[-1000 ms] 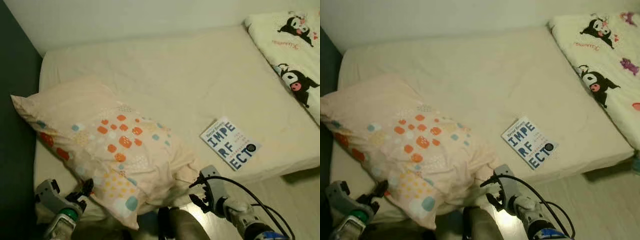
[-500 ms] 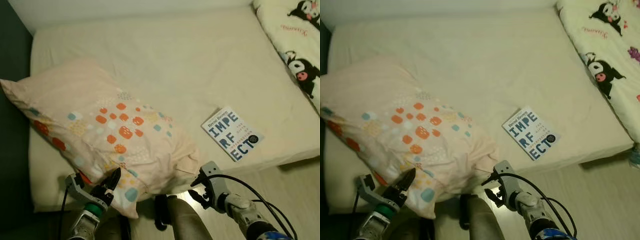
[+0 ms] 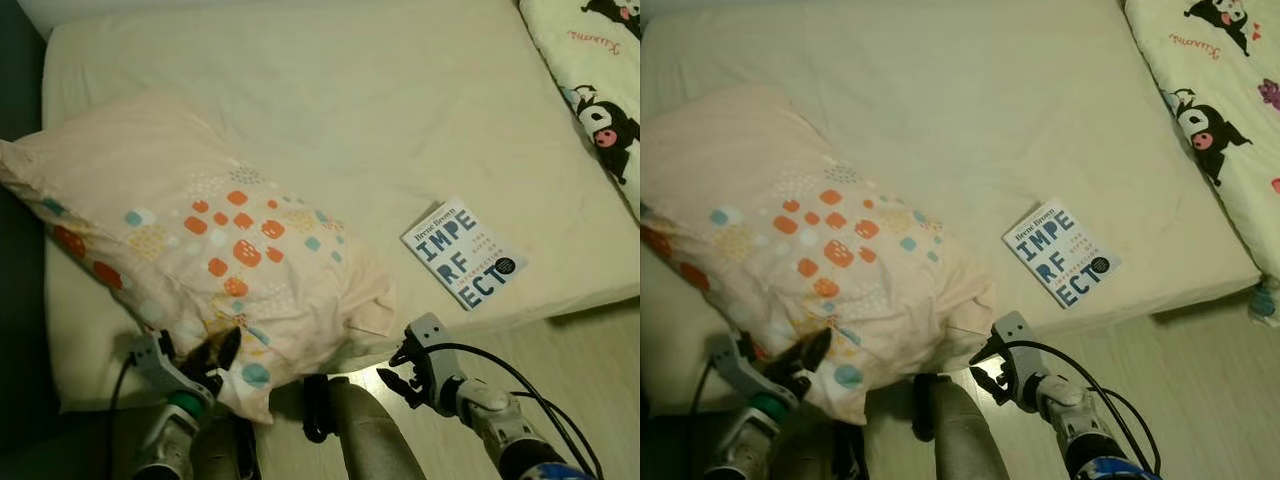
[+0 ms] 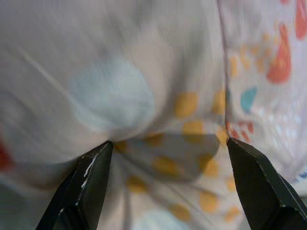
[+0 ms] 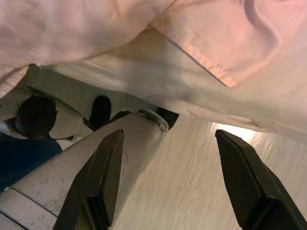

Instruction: Clean up the room

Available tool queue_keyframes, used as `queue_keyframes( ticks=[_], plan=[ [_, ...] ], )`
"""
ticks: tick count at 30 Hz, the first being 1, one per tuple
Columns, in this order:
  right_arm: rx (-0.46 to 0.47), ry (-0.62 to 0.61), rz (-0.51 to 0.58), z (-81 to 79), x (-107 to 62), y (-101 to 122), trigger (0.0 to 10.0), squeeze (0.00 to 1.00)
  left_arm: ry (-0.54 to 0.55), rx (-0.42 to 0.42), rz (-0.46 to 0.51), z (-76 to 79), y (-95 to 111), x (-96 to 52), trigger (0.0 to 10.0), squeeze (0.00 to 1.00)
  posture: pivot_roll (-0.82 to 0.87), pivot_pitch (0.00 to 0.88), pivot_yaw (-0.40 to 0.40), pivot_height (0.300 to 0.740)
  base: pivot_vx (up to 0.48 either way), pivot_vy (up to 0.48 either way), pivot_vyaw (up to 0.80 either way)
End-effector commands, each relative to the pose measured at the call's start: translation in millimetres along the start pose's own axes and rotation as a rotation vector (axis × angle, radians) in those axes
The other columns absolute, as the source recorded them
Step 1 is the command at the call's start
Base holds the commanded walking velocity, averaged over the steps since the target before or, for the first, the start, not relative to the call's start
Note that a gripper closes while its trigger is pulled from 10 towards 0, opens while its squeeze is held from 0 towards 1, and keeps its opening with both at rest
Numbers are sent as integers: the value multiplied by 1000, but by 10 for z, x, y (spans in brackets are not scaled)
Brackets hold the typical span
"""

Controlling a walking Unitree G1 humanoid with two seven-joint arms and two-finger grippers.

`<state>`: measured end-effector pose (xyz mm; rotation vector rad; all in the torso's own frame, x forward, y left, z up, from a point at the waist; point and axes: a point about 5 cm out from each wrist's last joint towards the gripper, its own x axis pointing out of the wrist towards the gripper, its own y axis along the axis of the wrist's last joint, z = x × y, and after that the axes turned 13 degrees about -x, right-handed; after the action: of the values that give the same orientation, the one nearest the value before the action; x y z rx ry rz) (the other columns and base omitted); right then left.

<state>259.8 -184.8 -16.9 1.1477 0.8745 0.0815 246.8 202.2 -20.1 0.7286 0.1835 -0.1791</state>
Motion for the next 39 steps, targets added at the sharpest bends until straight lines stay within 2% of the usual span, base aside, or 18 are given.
queue_keyframes(
  ticks=[1, 3, 7, 8, 9, 12, 13, 17, 19, 20, 28, 35, 39],
  plan=[
    [39, 14, -35, -69, -58, -155, 10000, 0, 63, 10, -21, -121, -68, -113, 10000, 0, -262, 396, -26, 740, 0, 0, 0],
    [41, 14, -31, -71, -63, -156, 10000, 0, 73, 17, -22, -144, -58, -126, 10000, 0, -267, 403, -26, 740, 0, 0, 0],
    [47, 13, -26, -69, -80, -166, 10000, 0, 57, -5, -67, -121, -196, -158, 10000, 0, -269, 410, -29, 740, 0, 0, 0],
    [49, 10, -26, -62, -91, -173, 10000, 0, 28, -6, -96, -63, -300, -163, 10000, 0, -275, 412, -30, 740, 0, 0, 0],
    [49, 10, -26, -62, -91, -173, 10000, 0, 28, -6, -96, -63, -300, -163, 10000, 0, -275, 412, -30, 740, 0, 0, 0],
    [62, -4, -21, -7, -121, -170, 10000, 0, -24, 9, -146, 139, -561, -140, 10000, 0, -289, 419, -39, 740, 0, 0, 0],
    [62, -4, -21, -7, -121, -170, 10000, 0, -24, 9, -146, 139, -561, -140, 10000, 0, -289, 419, -39, 740, 0, 0, 0],
    [62, -15, -19, 43, -144, -159, 10000, 0, -57, -27, -137, 329, -687, -71, 10000, 0, -293, 423, -45, 740, 0, 0, 0],
    [62, -17, -18, 50, -149, -158, 10000, 0, -67, -38, -134, 372, -710, -57, 10000, 0, -296, 426, -44, 740, 0, 0, 0],
    [62, -21, -16, 62, -154, -152, 10000, 0, -89, -58, -135, 437, -750, -41, 0, 0, -297, 427, -46, 740, 0, 0, 0],
    [63, -35, -11, 96, -175, -138, 10000, 0, -158, -138, -123, 643, -848, 8, 0, 0, -305, 431, -48, 740, 0, 0, 0],
    [65, -53, -5, 149, -187, -110, 10000, 0, -228, -182, -76, 842, -810, 109, 0, 0, -302, 424, -43, 740, 0, 0, 0],
    [67, -62, 0, 165, -181, -89, 10000, 0, -244, -188, -61, 877, -775, 139, 0, 0, -298, 420, -39, 740, 0, 0, 0]
  ],
)
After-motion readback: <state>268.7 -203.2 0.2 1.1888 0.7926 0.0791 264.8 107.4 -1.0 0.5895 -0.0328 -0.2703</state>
